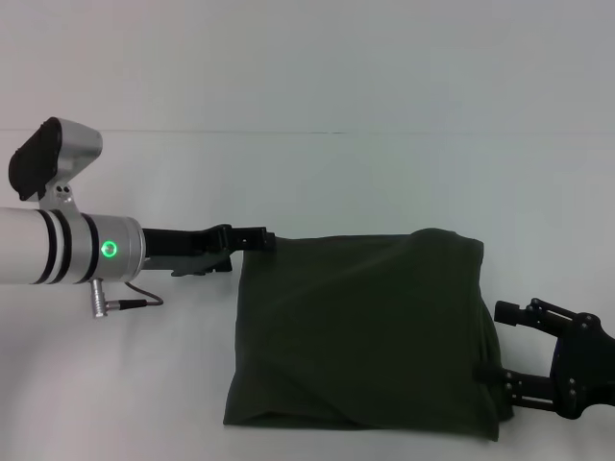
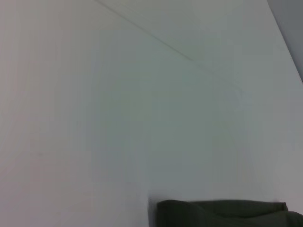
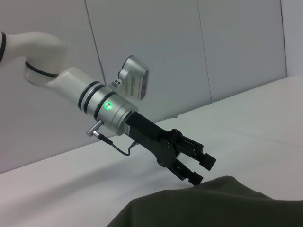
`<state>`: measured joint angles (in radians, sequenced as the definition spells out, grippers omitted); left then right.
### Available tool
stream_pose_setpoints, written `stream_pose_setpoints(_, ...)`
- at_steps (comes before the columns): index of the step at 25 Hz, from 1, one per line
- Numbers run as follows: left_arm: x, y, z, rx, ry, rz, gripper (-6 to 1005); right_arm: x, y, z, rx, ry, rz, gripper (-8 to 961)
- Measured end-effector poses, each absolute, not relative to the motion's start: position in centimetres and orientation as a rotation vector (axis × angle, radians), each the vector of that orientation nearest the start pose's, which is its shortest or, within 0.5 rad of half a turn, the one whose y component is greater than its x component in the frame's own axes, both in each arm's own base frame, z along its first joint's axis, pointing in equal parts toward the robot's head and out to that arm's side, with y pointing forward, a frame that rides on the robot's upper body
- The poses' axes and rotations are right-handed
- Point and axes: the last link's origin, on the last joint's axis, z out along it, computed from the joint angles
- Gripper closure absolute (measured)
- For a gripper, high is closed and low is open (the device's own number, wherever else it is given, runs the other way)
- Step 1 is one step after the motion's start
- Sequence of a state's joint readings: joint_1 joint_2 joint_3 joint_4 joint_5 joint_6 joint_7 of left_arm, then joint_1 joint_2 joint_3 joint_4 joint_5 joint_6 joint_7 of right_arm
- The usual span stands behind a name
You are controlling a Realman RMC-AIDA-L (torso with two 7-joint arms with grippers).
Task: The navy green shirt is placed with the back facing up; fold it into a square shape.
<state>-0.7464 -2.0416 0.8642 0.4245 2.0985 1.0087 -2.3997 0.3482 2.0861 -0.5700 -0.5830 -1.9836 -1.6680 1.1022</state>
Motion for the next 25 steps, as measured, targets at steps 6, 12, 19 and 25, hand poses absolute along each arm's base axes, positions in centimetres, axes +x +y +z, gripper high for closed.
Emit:
stream_pose_setpoints(6,-26.2,40.3,-4.8,-2.072,-1.79,-0.464,63,31.0,26.4,0.0,-2.624,0.561,0.809,54)
stream_pose_setpoints(12,-25.5,40.3,-5.6,-2.099,-1.762,-0.462,65,31.0,26.4,-0.1,-2.632,0.566,0.812,53)
stream_pose_setpoints(19,-25.3,40.2,-6.1,-2.118,-1.751,-0.446,73,30.9,26.4,-0.1,-2.638,0.563,0.817,53)
stream_pose_setpoints(25,-25.0,40.0,-6.5,-2.153,-1.729,-0.41,80,30.8,26.4,-0.1,-2.642,0.56,0.82,55)
